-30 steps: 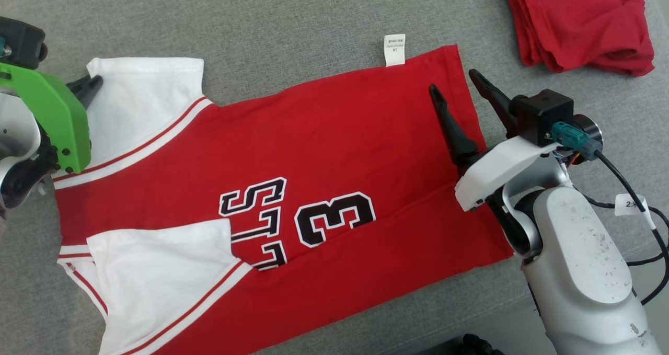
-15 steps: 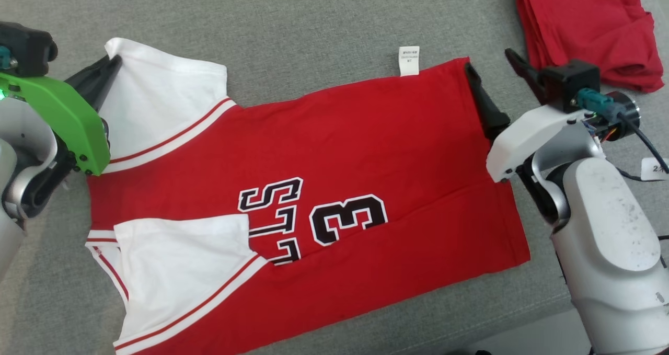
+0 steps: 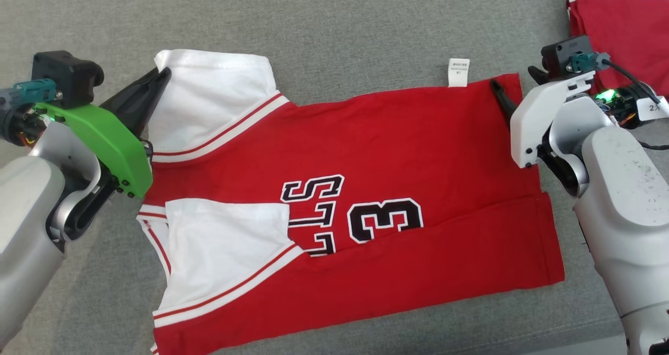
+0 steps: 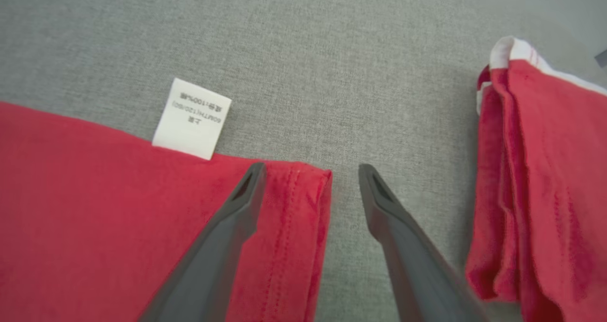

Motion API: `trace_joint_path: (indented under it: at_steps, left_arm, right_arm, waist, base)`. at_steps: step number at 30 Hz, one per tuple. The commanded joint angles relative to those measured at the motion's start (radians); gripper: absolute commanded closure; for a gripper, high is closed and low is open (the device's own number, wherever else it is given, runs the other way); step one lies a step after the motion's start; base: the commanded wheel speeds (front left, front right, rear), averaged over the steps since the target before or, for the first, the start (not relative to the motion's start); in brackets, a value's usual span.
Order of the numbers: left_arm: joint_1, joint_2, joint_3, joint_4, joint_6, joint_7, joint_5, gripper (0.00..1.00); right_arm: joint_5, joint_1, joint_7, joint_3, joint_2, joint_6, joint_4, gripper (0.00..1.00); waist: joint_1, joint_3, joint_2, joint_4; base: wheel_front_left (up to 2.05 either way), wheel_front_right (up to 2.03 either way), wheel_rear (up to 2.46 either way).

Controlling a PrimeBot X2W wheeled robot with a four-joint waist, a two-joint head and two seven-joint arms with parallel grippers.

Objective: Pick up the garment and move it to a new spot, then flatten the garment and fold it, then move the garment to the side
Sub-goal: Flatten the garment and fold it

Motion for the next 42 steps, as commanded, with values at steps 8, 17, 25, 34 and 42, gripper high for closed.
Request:
trace_joint_path:
  at_steps: [8, 17, 25, 34, 42]
  left_arm:
    - [0.014, -0.014, -0.005, -0.028, 0.016, -0.012, 0.006, 1.0]
    - [0.013, -0.018, -0.009, -0.032, 0.017, -0.017, 0.005, 1.0]
    - [0.067, -0.008, -0.013, -0.048, 0.012, -0.072, -0.001, 1.0]
    - [0.248, 0.045, -0.018, -0.194, 0.079, -0.159, -0.015, 1.0]
    - [0.483, 0.072, -0.016, -0.331, 0.199, -0.246, -0.084, 1.0]
  right_arm:
    - [0.079, -0.044, 0.051, 0.03, -0.022, -0.001, 0.075, 0.25]
    - [0.119, -0.076, 0.045, 0.067, -0.044, -0.001, 0.12, 1.0]
    - [0.154, -0.009, -0.08, 0.098, -0.061, -0.001, 0.081, 1.0]
    - [0.176, 0.195, -0.205, 0.05, -0.089, -0.001, -0.073, 1.0]
    - [0.133, 0.444, -0.176, -0.068, -0.047, -0.001, -0.283, 1.0]
  waist:
    - [0.0, 0.007, 0.0, 0.03]
    - [0.0, 0.008, 0.0, 0.034]
    - [0.0, -0.063, 0.0, 0.034]
    - [0.0, -0.18, 0.0, 0.043]
    - [0.0, -0.23, 0.0, 0.054]
  base:
    - [0.0, 0.0, 0.0]
    - [0.0, 0.0, 0.0]
    - [0.0, 0.0, 0.0]
    - [0.0, 0.0, 0.0]
    - [0.0, 0.0, 0.0]
